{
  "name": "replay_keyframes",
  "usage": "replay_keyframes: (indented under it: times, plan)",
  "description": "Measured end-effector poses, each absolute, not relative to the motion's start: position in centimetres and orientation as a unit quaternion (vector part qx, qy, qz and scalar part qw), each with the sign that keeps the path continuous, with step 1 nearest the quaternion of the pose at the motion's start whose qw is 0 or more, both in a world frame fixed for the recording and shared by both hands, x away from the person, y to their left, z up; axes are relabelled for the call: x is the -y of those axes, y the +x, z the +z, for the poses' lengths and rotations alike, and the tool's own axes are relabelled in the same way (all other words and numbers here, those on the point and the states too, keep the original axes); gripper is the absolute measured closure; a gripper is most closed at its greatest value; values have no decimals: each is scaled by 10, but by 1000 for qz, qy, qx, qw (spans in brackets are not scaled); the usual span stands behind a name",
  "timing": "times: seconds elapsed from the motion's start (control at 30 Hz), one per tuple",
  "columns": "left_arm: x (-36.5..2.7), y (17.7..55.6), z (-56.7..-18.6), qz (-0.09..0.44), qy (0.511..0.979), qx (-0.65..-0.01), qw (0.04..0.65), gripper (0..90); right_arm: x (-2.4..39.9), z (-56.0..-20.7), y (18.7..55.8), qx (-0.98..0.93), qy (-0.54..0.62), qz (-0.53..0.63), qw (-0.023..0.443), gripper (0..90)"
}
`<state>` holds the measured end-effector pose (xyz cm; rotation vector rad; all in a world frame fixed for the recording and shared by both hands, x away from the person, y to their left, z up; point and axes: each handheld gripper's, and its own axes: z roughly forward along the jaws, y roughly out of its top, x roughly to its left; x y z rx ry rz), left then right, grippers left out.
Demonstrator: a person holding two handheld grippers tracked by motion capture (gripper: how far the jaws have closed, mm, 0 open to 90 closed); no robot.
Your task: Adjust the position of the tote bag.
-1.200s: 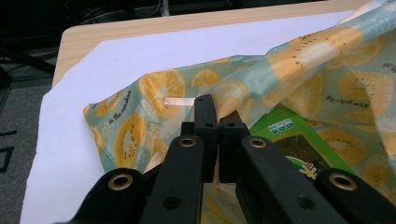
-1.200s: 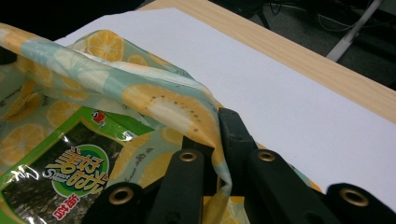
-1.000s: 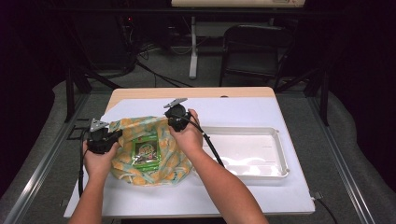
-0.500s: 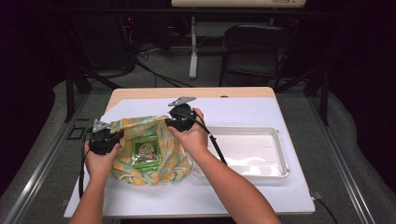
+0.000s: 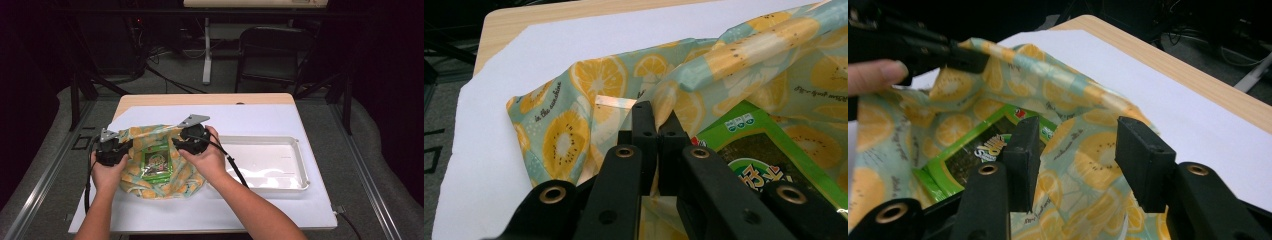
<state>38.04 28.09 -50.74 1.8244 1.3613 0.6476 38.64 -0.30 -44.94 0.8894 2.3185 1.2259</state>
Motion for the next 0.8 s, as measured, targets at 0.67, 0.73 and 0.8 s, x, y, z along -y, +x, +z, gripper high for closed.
replay_keyframes:
  times: [0.67, 0.73, 0.8]
  plan:
    - [-281, 381, -510, 252, 715, -532, 378, 896, -1, -492, 396, -846, 336, 373, 180, 530]
    - [-281, 381, -510, 250, 716, -531, 377, 896, 0, -495, 399, -850, 338, 361, 179, 550]
    - [-281, 381, -511, 250, 717, -531, 377, 896, 0, -497, 400, -852, 340, 355, 179, 559]
